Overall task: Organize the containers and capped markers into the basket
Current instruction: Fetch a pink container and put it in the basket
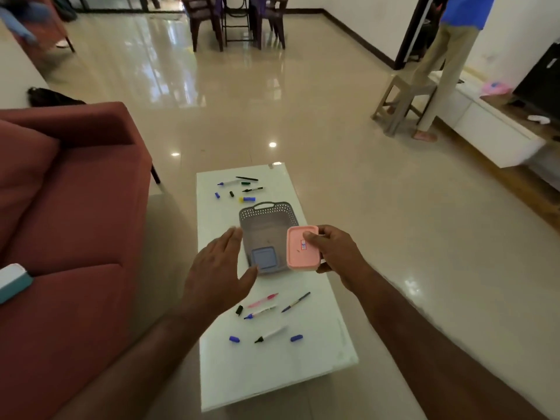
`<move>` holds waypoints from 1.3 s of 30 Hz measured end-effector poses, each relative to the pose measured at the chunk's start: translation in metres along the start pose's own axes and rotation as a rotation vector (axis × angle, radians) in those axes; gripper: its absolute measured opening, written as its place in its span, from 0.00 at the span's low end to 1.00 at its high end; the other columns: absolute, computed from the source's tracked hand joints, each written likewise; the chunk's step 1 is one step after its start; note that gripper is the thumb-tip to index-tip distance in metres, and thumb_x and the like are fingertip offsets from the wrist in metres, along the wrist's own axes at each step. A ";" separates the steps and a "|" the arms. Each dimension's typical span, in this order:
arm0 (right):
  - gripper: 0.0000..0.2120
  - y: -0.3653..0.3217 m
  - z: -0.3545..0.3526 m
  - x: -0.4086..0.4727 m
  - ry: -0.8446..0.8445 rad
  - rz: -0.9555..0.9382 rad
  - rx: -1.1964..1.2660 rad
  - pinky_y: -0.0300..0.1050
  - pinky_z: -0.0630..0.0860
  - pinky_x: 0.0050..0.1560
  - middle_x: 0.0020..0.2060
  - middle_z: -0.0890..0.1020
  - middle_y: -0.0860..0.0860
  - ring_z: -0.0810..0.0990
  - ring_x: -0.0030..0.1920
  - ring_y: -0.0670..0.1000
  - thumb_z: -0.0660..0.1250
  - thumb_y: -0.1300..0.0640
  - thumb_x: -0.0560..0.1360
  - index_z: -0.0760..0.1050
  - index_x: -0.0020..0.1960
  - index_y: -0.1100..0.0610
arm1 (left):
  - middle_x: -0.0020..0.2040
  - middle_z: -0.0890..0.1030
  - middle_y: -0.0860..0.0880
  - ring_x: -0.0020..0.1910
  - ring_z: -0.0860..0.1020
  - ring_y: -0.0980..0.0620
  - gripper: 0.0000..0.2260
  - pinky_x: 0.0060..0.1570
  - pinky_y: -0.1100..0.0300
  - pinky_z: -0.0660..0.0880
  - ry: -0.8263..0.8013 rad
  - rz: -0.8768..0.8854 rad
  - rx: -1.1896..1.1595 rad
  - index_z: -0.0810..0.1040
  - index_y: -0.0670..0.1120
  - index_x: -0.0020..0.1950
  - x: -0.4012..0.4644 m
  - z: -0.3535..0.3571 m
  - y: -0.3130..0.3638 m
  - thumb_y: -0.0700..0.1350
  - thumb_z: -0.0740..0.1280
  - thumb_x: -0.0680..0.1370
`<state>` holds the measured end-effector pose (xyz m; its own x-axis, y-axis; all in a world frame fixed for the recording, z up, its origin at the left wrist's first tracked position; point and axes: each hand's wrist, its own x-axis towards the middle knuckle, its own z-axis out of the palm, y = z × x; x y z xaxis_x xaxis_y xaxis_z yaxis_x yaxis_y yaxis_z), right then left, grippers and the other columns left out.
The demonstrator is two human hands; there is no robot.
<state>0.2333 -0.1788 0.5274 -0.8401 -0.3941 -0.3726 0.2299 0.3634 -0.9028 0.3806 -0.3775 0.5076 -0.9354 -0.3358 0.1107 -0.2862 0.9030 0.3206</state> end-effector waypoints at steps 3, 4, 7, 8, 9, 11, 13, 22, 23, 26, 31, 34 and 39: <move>0.12 -0.006 -0.016 -0.010 -0.018 -0.022 0.017 0.42 0.76 0.31 0.50 0.85 0.55 0.82 0.43 0.51 0.68 0.52 0.78 0.78 0.59 0.55 | 0.77 0.66 0.45 0.74 0.67 0.45 0.36 0.70 0.50 0.65 0.037 -0.004 -0.002 0.60 0.45 0.78 -0.001 -0.009 0.021 0.61 0.64 0.76; 0.12 -0.007 -0.021 -0.013 -0.019 -0.022 0.022 0.42 0.76 0.31 0.50 0.85 0.55 0.82 0.43 0.52 0.68 0.52 0.78 0.78 0.59 0.55 | 0.76 0.66 0.45 0.74 0.67 0.46 0.35 0.70 0.50 0.66 0.047 -0.002 -0.002 0.61 0.45 0.78 -0.001 -0.011 0.026 0.60 0.65 0.76; 0.12 -0.009 -0.031 -0.022 -0.017 -0.028 0.047 0.45 0.79 0.34 0.50 0.85 0.55 0.82 0.43 0.52 0.68 0.52 0.78 0.78 0.58 0.56 | 0.76 0.66 0.45 0.74 0.66 0.46 0.35 0.70 0.50 0.65 0.077 0.010 -0.016 0.61 0.45 0.78 0.003 -0.018 0.036 0.59 0.67 0.76; 0.11 -0.009 -0.034 -0.024 -0.015 -0.033 0.056 0.46 0.79 0.34 0.49 0.85 0.55 0.82 0.42 0.52 0.68 0.53 0.78 0.78 0.58 0.56 | 0.76 0.66 0.45 0.74 0.66 0.46 0.34 0.70 0.50 0.65 0.095 0.021 -0.018 0.62 0.45 0.78 0.005 -0.020 0.039 0.58 0.67 0.76; 0.11 -0.009 -0.037 -0.026 -0.007 -0.033 0.064 0.46 0.79 0.35 0.48 0.85 0.55 0.82 0.41 0.52 0.68 0.53 0.78 0.78 0.57 0.57 | 0.76 0.66 0.45 0.74 0.66 0.46 0.34 0.70 0.51 0.64 0.105 0.035 -0.020 0.62 0.45 0.78 0.007 -0.021 0.042 0.57 0.67 0.76; 0.11 -0.007 -0.043 -0.030 0.012 -0.033 0.075 0.47 0.79 0.35 0.48 0.85 0.55 0.82 0.40 0.51 0.68 0.53 0.78 0.79 0.57 0.57 | 0.76 0.66 0.45 0.74 0.66 0.46 0.34 0.71 0.51 0.64 0.117 0.060 -0.025 0.61 0.45 0.78 0.010 -0.023 0.047 0.58 0.66 0.76; 0.12 -0.006 -0.048 -0.032 0.020 -0.037 0.077 0.47 0.80 0.35 0.48 0.85 0.55 0.83 0.42 0.52 0.68 0.52 0.78 0.78 0.58 0.56 | 0.76 0.66 0.45 0.74 0.66 0.46 0.35 0.70 0.50 0.64 0.127 0.068 -0.038 0.62 0.45 0.78 0.010 -0.023 0.053 0.60 0.63 0.75; 0.13 0.003 -0.073 0.006 -0.050 -0.043 0.045 0.48 0.80 0.37 0.51 0.85 0.55 0.84 0.47 0.53 0.69 0.52 0.78 0.77 0.59 0.56 | 0.75 0.68 0.44 0.73 0.68 0.45 0.35 0.69 0.49 0.67 0.153 0.003 -0.030 0.64 0.44 0.77 0.023 -0.003 0.081 0.60 0.62 0.74; 0.13 0.003 -0.075 0.014 -0.067 -0.046 0.042 0.48 0.80 0.36 0.51 0.85 0.55 0.84 0.46 0.53 0.68 0.52 0.78 0.77 0.59 0.56 | 0.75 0.69 0.44 0.73 0.68 0.45 0.34 0.69 0.50 0.66 0.154 -0.011 -0.021 0.64 0.44 0.76 0.026 0.000 0.084 0.60 0.62 0.74; 0.12 0.002 -0.087 0.045 -0.143 -0.046 0.026 0.49 0.81 0.38 0.51 0.85 0.55 0.84 0.45 0.52 0.68 0.52 0.78 0.77 0.59 0.56 | 0.75 0.69 0.44 0.73 0.68 0.45 0.33 0.69 0.51 0.66 0.164 -0.085 0.012 0.64 0.44 0.76 0.040 0.016 0.096 0.59 0.65 0.76; 0.13 -0.004 -0.104 0.092 -0.282 -0.045 0.000 0.45 0.80 0.33 0.51 0.84 0.54 0.84 0.44 0.51 0.69 0.54 0.78 0.76 0.60 0.57 | 0.76 0.67 0.44 0.74 0.67 0.45 0.35 0.69 0.49 0.67 0.144 -0.250 0.033 0.63 0.44 0.77 0.056 0.036 0.119 0.62 0.61 0.75; 0.12 -0.005 -0.107 0.117 -0.345 -0.040 -0.035 0.47 0.81 0.37 0.52 0.84 0.54 0.84 0.45 0.52 0.69 0.54 0.78 0.76 0.60 0.56 | 0.76 0.67 0.44 0.74 0.67 0.46 0.34 0.69 0.50 0.66 0.158 -0.341 0.054 0.63 0.45 0.77 0.058 0.045 0.126 0.61 0.60 0.75; 0.10 -0.002 -0.095 0.149 -0.376 0.049 0.001 0.49 0.81 0.40 0.50 0.85 0.55 0.85 0.46 0.54 0.70 0.55 0.77 0.76 0.58 0.55 | 0.75 0.69 0.44 0.72 0.69 0.45 0.35 0.68 0.49 0.68 0.161 -0.419 0.055 0.64 0.44 0.76 0.060 0.056 0.120 0.63 0.57 0.75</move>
<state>0.0605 -0.1581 0.4945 -0.5895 -0.6584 -0.4680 0.2661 0.3887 -0.8821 0.2783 -0.2743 0.5004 -0.6939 -0.7085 0.1282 -0.6477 0.6920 0.3187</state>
